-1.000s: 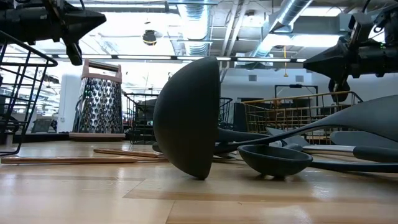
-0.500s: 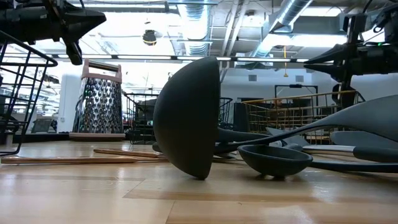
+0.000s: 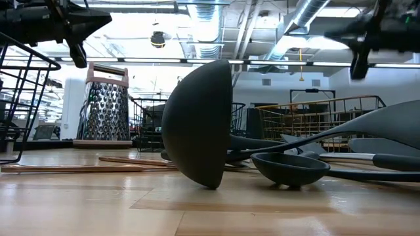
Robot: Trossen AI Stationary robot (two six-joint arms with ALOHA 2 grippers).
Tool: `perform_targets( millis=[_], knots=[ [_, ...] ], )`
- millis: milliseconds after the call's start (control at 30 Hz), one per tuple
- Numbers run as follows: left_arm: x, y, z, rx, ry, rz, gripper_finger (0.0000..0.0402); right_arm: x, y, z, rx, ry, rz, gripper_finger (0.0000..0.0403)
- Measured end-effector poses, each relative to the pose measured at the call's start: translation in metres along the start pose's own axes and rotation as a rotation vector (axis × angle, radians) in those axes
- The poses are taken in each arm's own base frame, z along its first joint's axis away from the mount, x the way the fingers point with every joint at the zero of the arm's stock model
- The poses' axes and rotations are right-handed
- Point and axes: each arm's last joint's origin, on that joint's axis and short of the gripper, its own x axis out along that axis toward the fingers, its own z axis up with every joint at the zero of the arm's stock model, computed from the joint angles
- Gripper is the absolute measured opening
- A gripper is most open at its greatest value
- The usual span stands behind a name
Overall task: Pick & Place Kitchen Items
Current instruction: Put the black serving spoon into the bottom black wire basket
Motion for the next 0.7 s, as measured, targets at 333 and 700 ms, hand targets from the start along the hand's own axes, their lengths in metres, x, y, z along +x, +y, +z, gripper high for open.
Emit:
perform_targets(
  millis=[333,700],
  knots=[
    [0.000,0.000,0.001,-0.012,-0.013,0.002,0.0008,0.017,0.073,0.055,-0.002,0.475,-0.203,0.0002],
    [0.000,-0.001,0.002,-0.009,-0.020,-0.002,0.0008,0.072,0.126,-0.008,0.136,1.303,-0.834,0.0001]
  ],
)
